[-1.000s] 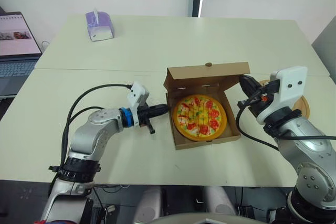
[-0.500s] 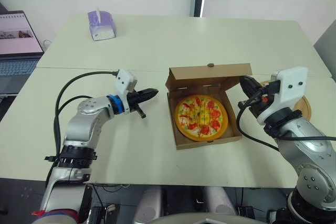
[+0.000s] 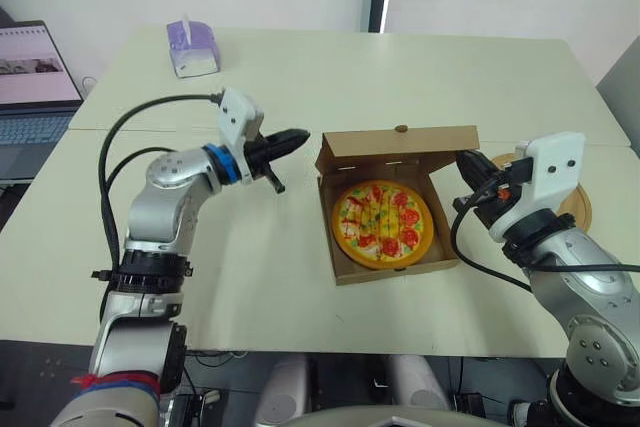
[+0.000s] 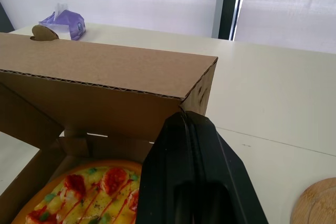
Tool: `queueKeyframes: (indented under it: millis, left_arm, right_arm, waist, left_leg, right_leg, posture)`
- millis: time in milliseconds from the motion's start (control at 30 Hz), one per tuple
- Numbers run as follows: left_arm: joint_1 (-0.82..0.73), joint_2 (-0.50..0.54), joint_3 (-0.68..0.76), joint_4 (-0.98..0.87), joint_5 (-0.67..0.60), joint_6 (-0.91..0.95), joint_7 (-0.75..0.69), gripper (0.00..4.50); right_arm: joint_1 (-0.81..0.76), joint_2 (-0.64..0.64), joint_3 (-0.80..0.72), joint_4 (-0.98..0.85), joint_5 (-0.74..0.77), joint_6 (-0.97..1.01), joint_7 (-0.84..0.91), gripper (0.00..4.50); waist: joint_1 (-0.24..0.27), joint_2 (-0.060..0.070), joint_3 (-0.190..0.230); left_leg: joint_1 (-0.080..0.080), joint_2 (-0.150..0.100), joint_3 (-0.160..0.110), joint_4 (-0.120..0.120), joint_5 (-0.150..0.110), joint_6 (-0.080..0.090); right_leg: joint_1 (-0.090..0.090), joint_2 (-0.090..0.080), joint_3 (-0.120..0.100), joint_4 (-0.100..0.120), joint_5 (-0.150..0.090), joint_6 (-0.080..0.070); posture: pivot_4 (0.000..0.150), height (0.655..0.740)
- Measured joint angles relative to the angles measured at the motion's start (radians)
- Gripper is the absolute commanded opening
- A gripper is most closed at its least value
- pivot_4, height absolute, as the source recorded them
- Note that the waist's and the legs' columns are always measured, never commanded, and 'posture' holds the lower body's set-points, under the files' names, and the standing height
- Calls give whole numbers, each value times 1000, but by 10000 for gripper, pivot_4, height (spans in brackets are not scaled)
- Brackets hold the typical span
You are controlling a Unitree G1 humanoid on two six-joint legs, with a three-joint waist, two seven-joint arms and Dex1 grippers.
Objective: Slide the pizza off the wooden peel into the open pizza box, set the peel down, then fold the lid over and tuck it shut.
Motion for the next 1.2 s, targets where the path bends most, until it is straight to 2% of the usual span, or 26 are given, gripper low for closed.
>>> queueKeyframes:
  millis: [200, 533, 767, 867, 1033, 1200]
  left_arm:
    - [-13, -40, -43, -22, -19, 25, -39, 146]
    - [8, 23, -81, -38, -17, 48, -135, 146]
    - [25, 26, -98, -38, -8, 36, -150, 146]
    - [25, 26, -100, -38, -1, 24, -152, 0]
    - [25, 26, -103, -37, 7, 20, -154, 0]
    - [25, 24, -112, -34, 10, 16, -167, 0]
  right_arm:
    - [42, 0, 0, -8, 5, -27, 5, 0]
    - [116, 11, 5, -20, 26, -78, 3, 0]
    - [168, 11, 17, -33, 31, -98, 4, 0]
    - [186, 3, 17, -33, 33, -106, 11, 5951]
    - [218, -22, 12, -33, 55, -126, 47, 23851]
    - [326, -119, -53, -33, 86, -163, 131, 41994]
  waist:
    - [-1, 0, 0]
    - [-3, 0, 0]
    - [-2, 0, 0]
    - [-2, 0, 0]
    - [-1, 0, 0]
    - [1, -1, 0]
  left_leg:
    - [0, 0, 0, 0, 0, 0]
    - [0, 0, 0, 0, 0, 0]
    - [0, 0, 0, 0, 0, 0]
    - [0, 0, 0, 0, 0, 0]
    - [0, 0, 0, 0, 0, 0]
    - [0, 0, 0, 0, -1, 1]
  right_leg:
    - [0, 0, 0, 0, 0, 0]
    - [0, 1, 0, 0, -1, 1]
    - [0, 1, 1, 0, -2, 2]
    - [0, 1, 1, 0, -1, 2]
    - [0, 1, 0, 0, -1, 2]
    - [0, 0, 1, 0, -2, 4]
  posture:
    - [1500, 7400]
    - [1500, 7400]
    - [1500, 7400]
    - [1500, 7400]
    - [1500, 7400]
    - [1500, 7400]
